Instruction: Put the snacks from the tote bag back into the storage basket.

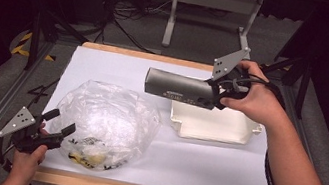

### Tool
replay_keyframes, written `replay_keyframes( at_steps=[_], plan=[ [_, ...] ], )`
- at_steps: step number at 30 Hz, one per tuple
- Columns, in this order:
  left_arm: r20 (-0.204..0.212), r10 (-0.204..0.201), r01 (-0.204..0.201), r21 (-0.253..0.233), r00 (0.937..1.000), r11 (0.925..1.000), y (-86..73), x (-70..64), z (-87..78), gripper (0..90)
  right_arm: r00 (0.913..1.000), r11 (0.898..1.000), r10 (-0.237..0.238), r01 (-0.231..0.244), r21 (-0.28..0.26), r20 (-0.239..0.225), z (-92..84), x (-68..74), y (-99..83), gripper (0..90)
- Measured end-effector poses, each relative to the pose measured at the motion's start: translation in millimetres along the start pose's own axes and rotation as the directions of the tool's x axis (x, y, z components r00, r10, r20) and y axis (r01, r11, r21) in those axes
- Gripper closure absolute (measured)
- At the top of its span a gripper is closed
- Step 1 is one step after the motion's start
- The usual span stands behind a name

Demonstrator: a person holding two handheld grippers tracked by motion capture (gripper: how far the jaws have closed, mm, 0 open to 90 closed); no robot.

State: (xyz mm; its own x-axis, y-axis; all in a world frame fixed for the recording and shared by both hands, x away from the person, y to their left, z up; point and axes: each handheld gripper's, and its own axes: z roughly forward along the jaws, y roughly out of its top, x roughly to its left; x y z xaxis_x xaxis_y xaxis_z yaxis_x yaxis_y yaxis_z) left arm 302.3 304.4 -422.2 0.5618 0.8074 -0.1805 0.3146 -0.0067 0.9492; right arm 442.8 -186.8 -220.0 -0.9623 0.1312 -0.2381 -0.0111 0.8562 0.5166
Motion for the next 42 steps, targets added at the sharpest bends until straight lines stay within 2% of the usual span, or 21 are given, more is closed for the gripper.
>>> replay_keyframes(
  at_steps=[6, 14, 16, 22, 26, 34, 37, 42],
  plan=[
    [-0.003, 0.000, 0.000, 0.002, 1.0000, 1.0000, -0.1, -0.2, 0.1, 17.6, 1.0000, 1.000, 0.000, 0.000, 0.022, 0.009, -4.7, -2.4, -13.4, 43.4],
    [-0.008, 0.002, -0.002, -0.002, 1.0000, 1.0000, -0.3, -0.8, 0.6, 17.6, 0.9982, 0.998, 0.052, -0.053, 0.017, 0.031, -14.7, -11.5, -33.3, 43.4],
    [-0.007, 0.003, -0.003, 0.000, 1.0000, 1.0000, -0.3, -0.5, 0.8, 17.6, 0.9962, 0.997, 0.075, -0.076, 0.022, 0.045, -19.0, -16.6, -43.6, 43.4],
    [-0.006, 0.008, -0.008, 0.015, 0.9999, 0.9999, 0.2, -0.9, 0.6, 17.6, 0.9920, 0.994, 0.102, -0.105, 0.038, 0.074, -25.4, -26.5, -57.1, 43.4],
    [-0.009, 0.005, -0.005, -0.001, 0.9999, 1.0000, -0.2, -0.8, 0.7, 17.6, 0.9883, 0.991, 0.121, -0.125, 0.037, 0.093, -27.7, -31.8, -66.1, 43.4],
    [-0.011, 0.007, -0.007, 0.003, 0.9999, 1.0000, -0.2, -1.1, 0.3, 17.6, 0.9806, 0.984, 0.157, -0.166, 0.064, 0.117, -26.4, -41.4, -85.8, 43.3],
    [-0.014, 0.010, -0.010, 0.015, 0.9998, 0.9998, -0.7, -1.5, -1.7, 17.6, 0.9801, 0.983, 0.162, -0.171, 0.073, 0.115, -23.3, -44.0, -91.3, 43.4],
    [-0.023, 0.010, -0.010, 0.002, 0.9997, 0.9999, -3.2, -3.0, -7.7, 17.6, 0.9788, 0.980, 0.167, -0.178, 0.090, 0.119, -14.7, -48.5, -104.4, 43.4]
  ],
)
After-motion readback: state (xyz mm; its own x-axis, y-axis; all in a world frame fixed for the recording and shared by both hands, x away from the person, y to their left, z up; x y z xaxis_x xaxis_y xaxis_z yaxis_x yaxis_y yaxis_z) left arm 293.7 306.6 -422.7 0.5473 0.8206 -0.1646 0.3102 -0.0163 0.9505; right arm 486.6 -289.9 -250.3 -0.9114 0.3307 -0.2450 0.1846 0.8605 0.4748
